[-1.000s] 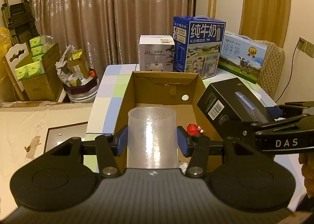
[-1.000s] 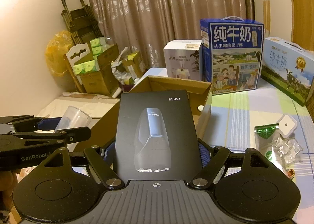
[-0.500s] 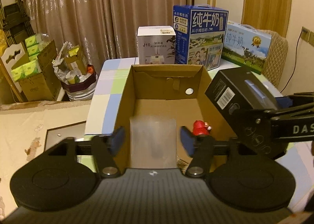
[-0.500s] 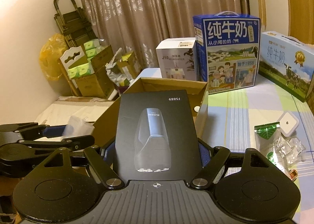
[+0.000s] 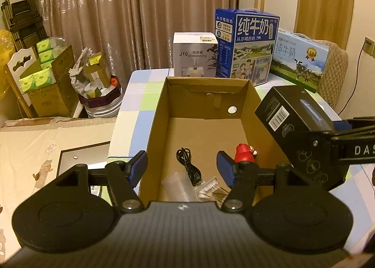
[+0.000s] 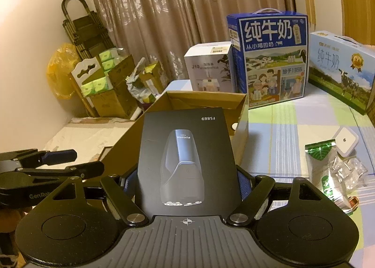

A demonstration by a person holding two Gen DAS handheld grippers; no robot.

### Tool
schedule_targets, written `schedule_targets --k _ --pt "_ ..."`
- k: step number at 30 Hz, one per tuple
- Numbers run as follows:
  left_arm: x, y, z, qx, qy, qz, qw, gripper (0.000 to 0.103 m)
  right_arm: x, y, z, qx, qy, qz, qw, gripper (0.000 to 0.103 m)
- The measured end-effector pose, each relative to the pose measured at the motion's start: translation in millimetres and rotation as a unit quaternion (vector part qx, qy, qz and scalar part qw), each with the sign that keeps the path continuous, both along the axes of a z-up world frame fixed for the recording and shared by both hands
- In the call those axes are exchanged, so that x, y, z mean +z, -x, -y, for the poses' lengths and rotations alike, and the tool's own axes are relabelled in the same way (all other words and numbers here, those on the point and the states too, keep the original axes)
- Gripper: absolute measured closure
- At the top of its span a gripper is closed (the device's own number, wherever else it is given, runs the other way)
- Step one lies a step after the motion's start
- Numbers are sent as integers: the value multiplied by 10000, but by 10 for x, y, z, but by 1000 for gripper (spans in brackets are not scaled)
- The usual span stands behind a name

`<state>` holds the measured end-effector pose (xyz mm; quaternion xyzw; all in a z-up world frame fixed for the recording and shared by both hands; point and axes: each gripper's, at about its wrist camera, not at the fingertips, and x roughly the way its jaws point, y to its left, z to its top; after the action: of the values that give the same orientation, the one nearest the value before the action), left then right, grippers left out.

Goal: Organize objects
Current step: 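Open both tools to drop the cup and FLYCO box into the box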

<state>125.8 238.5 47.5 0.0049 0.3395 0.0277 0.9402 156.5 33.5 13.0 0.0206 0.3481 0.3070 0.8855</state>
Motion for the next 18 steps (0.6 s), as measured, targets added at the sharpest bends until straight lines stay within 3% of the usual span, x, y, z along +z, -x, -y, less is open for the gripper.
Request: schedule_targets --k 11,18 --pt "-32 54 -36 75 13 -46 10000 42 -1 -56 -85 -87 -278 -137 9995 26" --pt "-86 53 -61 110 -16 -91 9999 42 -41 -135 -59 -95 -1003 -264 9946 22"
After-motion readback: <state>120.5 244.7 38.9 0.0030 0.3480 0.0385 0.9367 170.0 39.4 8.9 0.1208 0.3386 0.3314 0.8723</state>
